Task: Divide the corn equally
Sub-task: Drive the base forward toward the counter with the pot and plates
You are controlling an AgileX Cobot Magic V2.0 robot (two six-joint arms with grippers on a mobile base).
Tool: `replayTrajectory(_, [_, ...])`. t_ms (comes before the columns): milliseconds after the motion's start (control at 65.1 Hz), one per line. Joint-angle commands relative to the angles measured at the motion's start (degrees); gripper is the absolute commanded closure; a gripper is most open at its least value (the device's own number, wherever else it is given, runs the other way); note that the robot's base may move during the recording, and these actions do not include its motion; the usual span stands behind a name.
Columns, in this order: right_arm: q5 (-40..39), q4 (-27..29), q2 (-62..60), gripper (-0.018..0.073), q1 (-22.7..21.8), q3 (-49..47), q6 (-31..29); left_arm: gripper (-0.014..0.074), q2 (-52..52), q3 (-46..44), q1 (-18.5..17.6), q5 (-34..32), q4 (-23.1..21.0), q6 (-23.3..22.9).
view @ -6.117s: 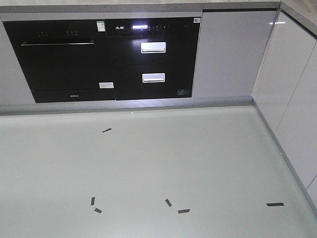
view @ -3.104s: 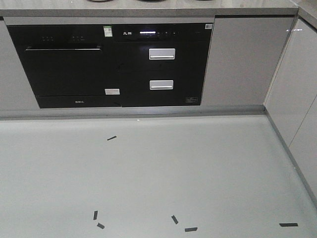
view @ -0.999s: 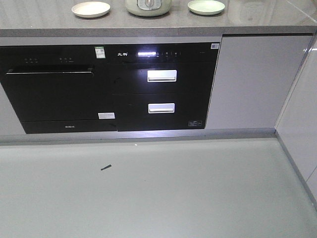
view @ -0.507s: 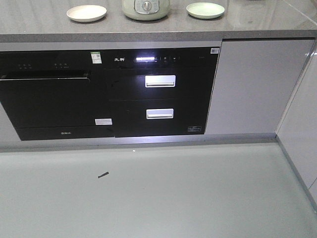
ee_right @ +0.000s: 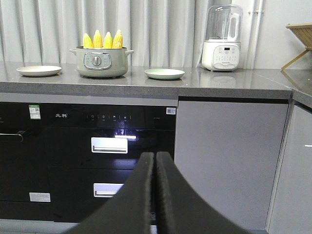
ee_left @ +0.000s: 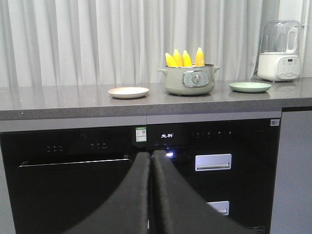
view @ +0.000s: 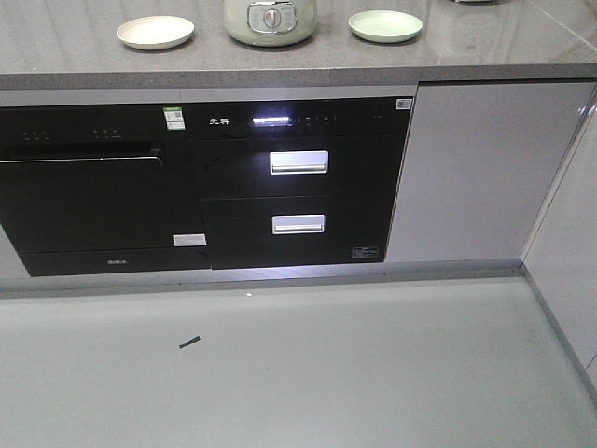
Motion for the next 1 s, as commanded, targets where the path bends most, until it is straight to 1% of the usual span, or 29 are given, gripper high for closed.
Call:
replayTrajectory(0, [-4.15,-0.04,-0.42,0.0562,0.11,0.52,-0.48,0.0603,-0.94,-0.93,0.08,-4.39,-0.04,-0.20])
replayTrajectory(984, [-4.15,-0.04,-0.42,0.0562,0.11,0.52,-0.48,0.0603,-0.94,-0.93,0.08,-4.39,-0.04,-0.20])
